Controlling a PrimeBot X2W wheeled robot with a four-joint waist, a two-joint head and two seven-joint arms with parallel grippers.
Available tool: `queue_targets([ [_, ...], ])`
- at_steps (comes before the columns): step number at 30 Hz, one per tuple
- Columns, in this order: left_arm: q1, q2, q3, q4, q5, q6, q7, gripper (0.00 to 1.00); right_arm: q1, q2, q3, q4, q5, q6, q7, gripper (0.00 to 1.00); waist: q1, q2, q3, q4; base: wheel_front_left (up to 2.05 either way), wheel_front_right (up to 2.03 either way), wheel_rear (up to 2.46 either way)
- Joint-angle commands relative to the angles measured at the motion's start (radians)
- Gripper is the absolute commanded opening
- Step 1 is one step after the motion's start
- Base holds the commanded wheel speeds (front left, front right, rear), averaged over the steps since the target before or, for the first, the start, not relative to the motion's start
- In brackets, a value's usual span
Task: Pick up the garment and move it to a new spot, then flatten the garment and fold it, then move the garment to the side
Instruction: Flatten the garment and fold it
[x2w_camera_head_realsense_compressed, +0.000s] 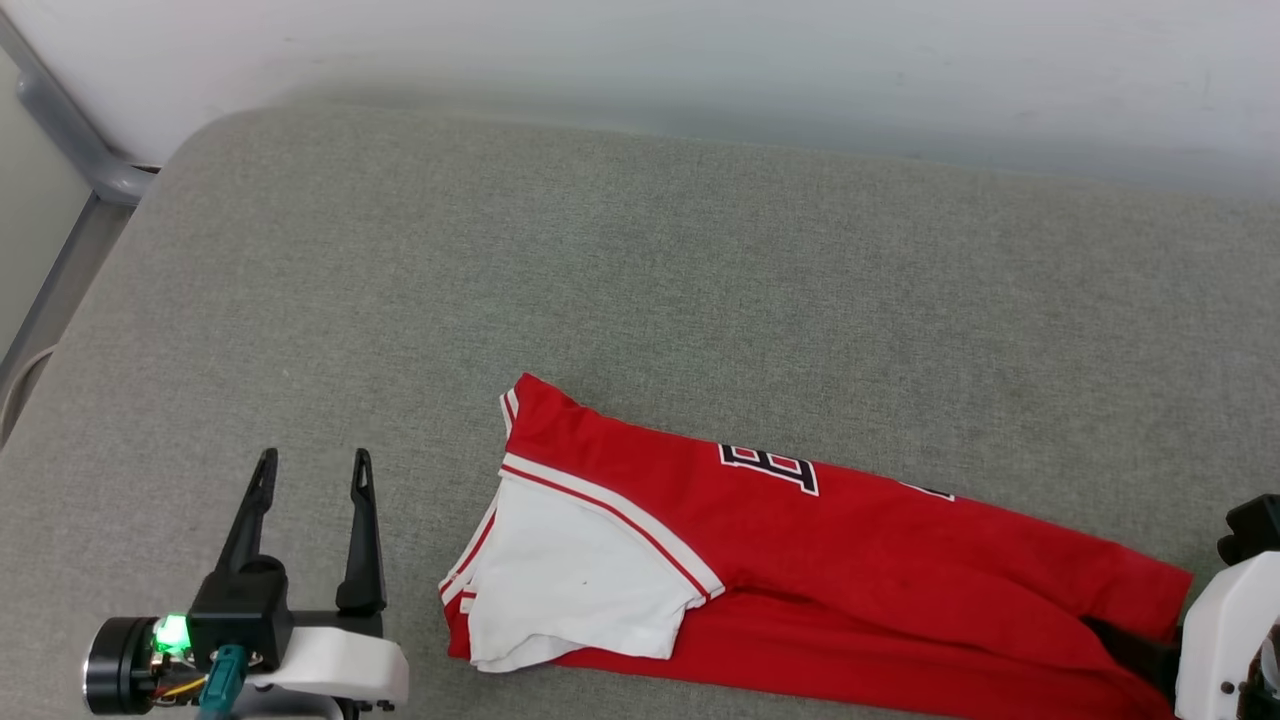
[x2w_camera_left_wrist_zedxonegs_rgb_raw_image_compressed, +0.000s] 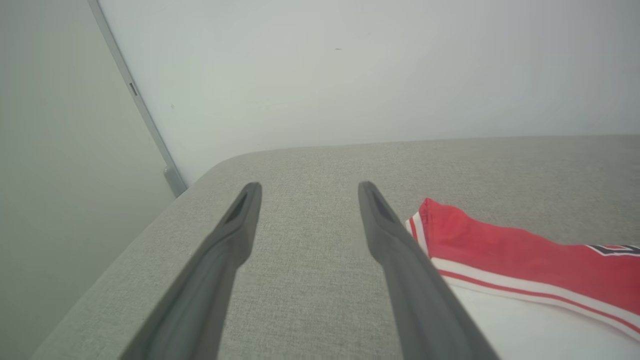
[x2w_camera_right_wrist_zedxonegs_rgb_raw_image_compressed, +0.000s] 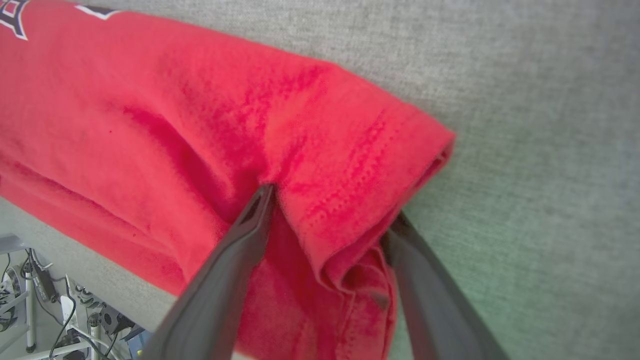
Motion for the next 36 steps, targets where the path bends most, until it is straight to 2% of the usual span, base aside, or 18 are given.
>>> queue_targets([
  [1, 0.016, -0.018, 0.018, 0.002, 0.021, -0.014, -0.002, 1.00, 0.022, 0.042, 0.050, 0.024, 0.017, 0.003, 0.000, 0.00, 0.0000, 0.0000, -0.002, 0.000, 0.00, 0.00, 0.00],
  [12, 0.077, -0.126, 0.131, 0.000, 0.130, -0.094, -0.002, 1.00, 0.022, -0.059, 0.010, 0.016, 0.064, 0.001, -0.106, 0.00, 0.0000, 0.0000, -0.043, -0.015, 0.00, 0.00, 0.00],
  [17, 0.092, -0.149, 0.154, 0.003, 0.163, -0.129, -0.002, 1.00, 0.036, -0.106, -0.033, 0.030, 0.074, 0.001, -0.115, 0.00, 0.0000, 0.0000, -0.056, -0.020, 0.00, 0.00, 0.00],
  [22, 0.098, -0.163, 0.165, 0.008, 0.188, -0.154, -0.002, 1.00, 0.038, -0.148, -0.082, 0.087, 0.030, 0.001, -0.113, 0.00, 0.0000, 0.0000, -0.069, -0.027, 0.00, 0.00, 0.00],
  [27, 0.108, -0.176, 0.169, 0.014, 0.202, -0.169, -0.002, 1.00, 0.039, -0.141, -0.103, 0.098, 0.022, 0.001, -0.106, 0.00, 0.0000, 0.0000, -0.079, -0.028, 0.00, 0.00, 0.00],
  [32, 0.114, -0.183, 0.177, 0.018, 0.216, -0.180, -0.002, 1.00, 0.060, -0.107, -0.098, -0.014, 0.047, 0.001, -0.095, 0.00, 0.0000, 0.0000, -0.091, -0.031, 0.00, 0.00, 0.00],
  [36, 0.116, -0.187, 0.183, 0.020, 0.224, -0.190, -0.002, 1.00, 0.052, -0.080, -0.044, -0.188, 0.045, 0.001, -0.072, 0.00, 0.0000, 0.0000, -0.093, -0.033, 0.00, 0.00, 0.00],
])
